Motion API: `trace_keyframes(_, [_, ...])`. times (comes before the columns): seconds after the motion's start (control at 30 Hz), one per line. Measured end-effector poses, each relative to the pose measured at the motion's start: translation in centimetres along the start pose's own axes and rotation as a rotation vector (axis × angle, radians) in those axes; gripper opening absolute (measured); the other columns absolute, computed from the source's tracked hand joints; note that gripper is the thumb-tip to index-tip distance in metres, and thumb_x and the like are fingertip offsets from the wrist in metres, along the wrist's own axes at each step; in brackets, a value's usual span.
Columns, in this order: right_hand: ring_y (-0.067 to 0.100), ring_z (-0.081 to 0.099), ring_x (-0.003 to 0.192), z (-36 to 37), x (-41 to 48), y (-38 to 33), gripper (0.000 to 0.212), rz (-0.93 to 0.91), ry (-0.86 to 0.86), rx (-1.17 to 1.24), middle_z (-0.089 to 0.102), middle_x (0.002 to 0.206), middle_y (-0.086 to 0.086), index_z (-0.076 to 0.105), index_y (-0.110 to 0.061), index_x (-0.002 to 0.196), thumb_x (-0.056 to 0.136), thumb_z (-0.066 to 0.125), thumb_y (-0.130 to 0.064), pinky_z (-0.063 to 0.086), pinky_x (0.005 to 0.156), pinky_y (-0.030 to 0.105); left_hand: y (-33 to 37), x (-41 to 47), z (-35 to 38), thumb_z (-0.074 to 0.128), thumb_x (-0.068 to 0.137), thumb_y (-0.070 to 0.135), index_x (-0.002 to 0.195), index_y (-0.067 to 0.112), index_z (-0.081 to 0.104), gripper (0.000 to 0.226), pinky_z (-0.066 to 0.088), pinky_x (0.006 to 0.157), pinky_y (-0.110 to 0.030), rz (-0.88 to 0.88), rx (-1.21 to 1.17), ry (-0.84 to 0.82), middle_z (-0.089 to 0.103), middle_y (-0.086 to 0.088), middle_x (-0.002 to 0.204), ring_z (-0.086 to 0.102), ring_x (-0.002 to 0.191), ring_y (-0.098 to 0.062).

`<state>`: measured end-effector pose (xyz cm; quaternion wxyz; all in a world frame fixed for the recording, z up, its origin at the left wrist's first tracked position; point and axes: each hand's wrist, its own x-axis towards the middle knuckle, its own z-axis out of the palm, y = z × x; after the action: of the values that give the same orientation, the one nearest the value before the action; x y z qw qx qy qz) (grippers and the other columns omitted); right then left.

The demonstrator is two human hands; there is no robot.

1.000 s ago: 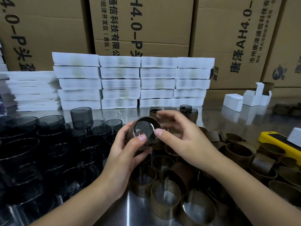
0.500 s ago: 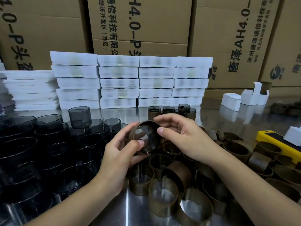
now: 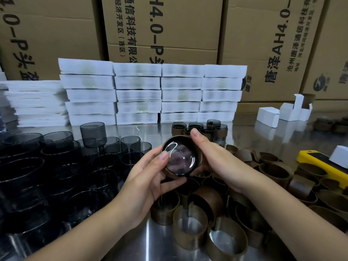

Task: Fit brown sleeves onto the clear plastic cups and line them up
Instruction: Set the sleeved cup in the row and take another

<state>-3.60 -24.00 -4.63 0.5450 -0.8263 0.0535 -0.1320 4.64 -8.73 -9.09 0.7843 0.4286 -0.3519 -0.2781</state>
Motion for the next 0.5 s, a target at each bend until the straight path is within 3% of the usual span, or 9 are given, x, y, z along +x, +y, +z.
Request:
trace_keyframes(0.07, [0.016, 0.065, 0.065, 0.1, 0.0, -0.2, 0.079, -0.011, 0.018, 0.023, 0.073, 0.088, 0.010, 0.069, -0.019, 0.104, 0.063, 0.036, -0.079, 0.055, 0.071, 0.026, 0.2, 0.0, 0.1, 0.084, 0.061, 0.055, 0.115, 0.013, 0.069, 0.070, 0.056, 0.079, -0.037, 0.002, 0.022, -0.007, 0.067, -0.015, 0.120, 0.066, 0.109, -0.028])
trace_keyframes(0.13, [0.014, 0.060, 0.063, 0.2, 0.0, -0.2, 0.078, -0.014, 0.038, 0.069, 0.069, 0.083, 0.011, 0.068, -0.015, 0.103, 0.064, 0.038, -0.077, 0.052, 0.061, 0.025, 0.5, 0.0, 0.4, 0.082, 0.061, 0.059, 0.110, 0.017, 0.072, 0.066, 0.057, 0.078, -0.036, 0.002, 0.036, -0.015, 0.069, -0.013, 0.118, 0.067, 0.108, -0.026])
trace_keyframes(0.2, [0.021, 0.060, 0.072, 0.4, 0.0, 0.0, 0.077, -0.023, 0.041, 0.110, 0.068, 0.088, 0.013, 0.067, -0.017, 0.103, 0.064, 0.040, -0.077, 0.052, 0.062, 0.028, 0.7, -0.1, 0.6, 0.081, 0.061, 0.061, 0.109, 0.020, 0.073, 0.063, 0.057, 0.077, -0.034, -0.003, 0.029, -0.025, 0.069, -0.012, 0.118, 0.067, 0.107, -0.026])
trace_keyframes(0.27, [0.030, 0.066, 0.083, 0.5, 0.1, 0.1, 0.078, -0.033, 0.051, 0.101, 0.072, 0.097, 0.015, 0.067, -0.022, 0.105, 0.061, 0.039, -0.080, 0.054, 0.072, 0.032, 0.9, -0.2, 0.9, 0.075, 0.067, 0.061, 0.106, 0.022, 0.074, 0.055, 0.058, 0.076, -0.033, -0.008, 0.024, -0.017, 0.070, -0.011, 0.116, 0.068, 0.104, -0.026])
trace_keyframes(0.33, [0.027, 0.068, 0.095, 0.4, 0.1, 0.4, 0.075, -0.047, 0.072, 0.081, 0.074, 0.096, 0.004, 0.068, -0.025, 0.105, 0.064, 0.037, -0.080, 0.054, 0.075, 0.024, 1.0, -0.2, 1.1, 0.066, 0.069, 0.057, 0.101, 0.023, 0.076, 0.048, 0.058, 0.073, -0.031, -0.013, 0.027, 0.010, 0.071, -0.011, 0.113, 0.070, 0.101, -0.025])
trace_keyframes(0.43, [0.004, 0.069, 0.079, 0.6, 0.1, 0.4, 0.062, -0.070, 0.103, 0.097, 0.075, 0.085, -0.010, 0.070, -0.023, 0.101, 0.076, 0.038, -0.070, 0.049, 0.061, 0.010, 0.9, -0.3, 1.4, 0.064, 0.067, 0.056, 0.100, 0.025, 0.077, 0.046, 0.058, 0.070, -0.027, -0.023, 0.035, 0.030, 0.072, -0.008, 0.110, 0.071, 0.098, -0.022])
trace_keyframes(0.5, [0.011, 0.063, 0.067, 0.6, 0.3, 0.6, 0.051, -0.072, 0.143, 0.123, 0.070, 0.079, -0.001, 0.068, -0.015, 0.098, 0.087, 0.042, -0.058, 0.047, 0.057, 0.017, 0.9, -0.4, 1.5, 0.071, 0.063, 0.062, 0.102, 0.024, 0.076, 0.055, 0.058, 0.070, -0.026, -0.043, 0.014, 0.017, 0.072, -0.009, 0.111, 0.071, 0.098, -0.022])
